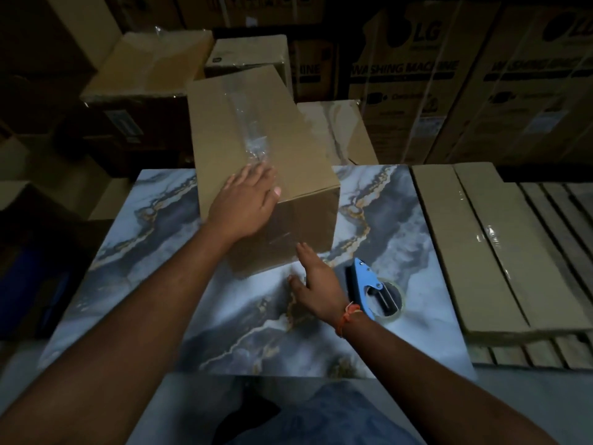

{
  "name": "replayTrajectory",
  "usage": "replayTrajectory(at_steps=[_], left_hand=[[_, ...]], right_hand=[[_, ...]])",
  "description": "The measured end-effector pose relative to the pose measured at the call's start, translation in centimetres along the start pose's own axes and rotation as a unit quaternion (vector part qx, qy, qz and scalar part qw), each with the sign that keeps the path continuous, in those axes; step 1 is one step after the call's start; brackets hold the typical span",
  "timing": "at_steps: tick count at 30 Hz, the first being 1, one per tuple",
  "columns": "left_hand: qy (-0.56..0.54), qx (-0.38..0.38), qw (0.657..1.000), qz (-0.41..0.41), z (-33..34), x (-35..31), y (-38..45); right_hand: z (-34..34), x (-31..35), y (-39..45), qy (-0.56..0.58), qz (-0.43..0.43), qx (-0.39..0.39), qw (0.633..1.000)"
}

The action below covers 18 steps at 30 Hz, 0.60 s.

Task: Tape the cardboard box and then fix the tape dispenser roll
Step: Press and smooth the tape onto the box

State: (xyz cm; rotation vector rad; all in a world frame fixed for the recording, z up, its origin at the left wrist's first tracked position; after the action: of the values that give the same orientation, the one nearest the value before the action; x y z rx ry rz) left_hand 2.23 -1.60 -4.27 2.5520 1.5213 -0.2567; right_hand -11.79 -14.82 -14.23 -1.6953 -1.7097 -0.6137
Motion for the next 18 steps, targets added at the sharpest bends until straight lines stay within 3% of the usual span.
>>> replayTrajectory(at_steps=[6,9,11,14,16,18], left_hand=[[-0.009,-0.105,0.994,-0.039,1.5,-3.3,-4.3],[-0.104,-0.199,0.975,0.004,3.2,-6.2,-7.3],[-0.184,-0.210,0.960,0.015,5.4,-7.7,-8.9],[-0.369,-0.142,0.918,-0.041,9.7,-8.6,-9.5],[-0.494,-0.035,0.862,-0.107,13.0,-9.0,-9.5],[-0.551,0.066,0.823,-0.124,16.0,-9.5,-9.3]], right_hand=[[-1.4,-3.8,-4.2,0.003,0.010,-0.021,1.000],[-2.3,-6.3,-5.8,-0.032,0.033,-0.082,0.996],[-2.9,-8.0,-6.9,-0.095,0.078,-0.119,0.985],[-3.0,-9.9,-8.2,-0.234,0.143,-0.126,0.953],[-2.4,-10.8,-9.0,-0.274,0.181,-0.106,0.939],[-1.8,-11.6,-9.4,-0.303,0.194,-0.087,0.929]])
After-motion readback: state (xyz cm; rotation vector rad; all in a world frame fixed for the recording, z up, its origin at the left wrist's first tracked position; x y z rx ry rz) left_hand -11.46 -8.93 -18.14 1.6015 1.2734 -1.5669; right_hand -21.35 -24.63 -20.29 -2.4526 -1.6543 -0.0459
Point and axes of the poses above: each hand's wrist, its own y-axis towards the middle knuckle, its own z-axis out of the palm, x = y × z, the point moved 3 cm from there along y, towards the middle knuckle, and after that the axes turned 5 degrees about -y, right-handed, at the moved point
